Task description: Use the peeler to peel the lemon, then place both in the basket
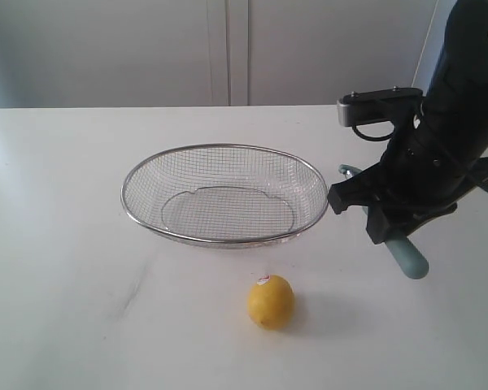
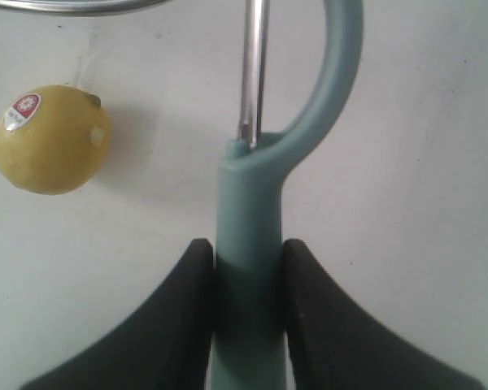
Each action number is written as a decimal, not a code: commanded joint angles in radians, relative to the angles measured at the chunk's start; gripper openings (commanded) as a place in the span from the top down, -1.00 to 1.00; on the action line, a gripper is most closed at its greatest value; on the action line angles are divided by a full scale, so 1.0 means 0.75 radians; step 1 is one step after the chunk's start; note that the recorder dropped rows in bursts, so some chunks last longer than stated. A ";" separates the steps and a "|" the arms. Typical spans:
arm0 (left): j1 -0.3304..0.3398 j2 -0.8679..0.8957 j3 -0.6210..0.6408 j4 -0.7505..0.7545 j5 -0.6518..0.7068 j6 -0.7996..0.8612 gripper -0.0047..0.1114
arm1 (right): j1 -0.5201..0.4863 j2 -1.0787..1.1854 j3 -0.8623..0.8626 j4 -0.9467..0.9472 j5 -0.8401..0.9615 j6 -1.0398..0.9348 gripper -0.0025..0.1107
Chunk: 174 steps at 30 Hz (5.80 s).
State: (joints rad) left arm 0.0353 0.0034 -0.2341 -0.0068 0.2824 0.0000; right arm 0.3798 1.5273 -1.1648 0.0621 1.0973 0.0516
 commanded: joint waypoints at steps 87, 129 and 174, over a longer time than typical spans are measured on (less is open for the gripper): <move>-0.912 1.742 -1.006 -0.213 0.477 0.240 0.92 | -0.045 -0.016 0.002 0.162 0.052 -0.430 0.96; -1.195 2.324 -1.403 -0.376 0.382 0.102 -0.08 | -0.148 -0.016 0.002 0.162 0.039 -0.545 0.96; -1.195 2.522 -1.403 -0.459 0.239 0.174 -0.68 | -0.148 -0.016 0.002 0.162 0.039 -0.545 0.96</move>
State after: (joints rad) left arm -0.8554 1.8779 -1.2843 -0.3401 0.4538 0.1325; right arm 0.2775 1.5273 -1.1648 0.1830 1.1323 -0.3434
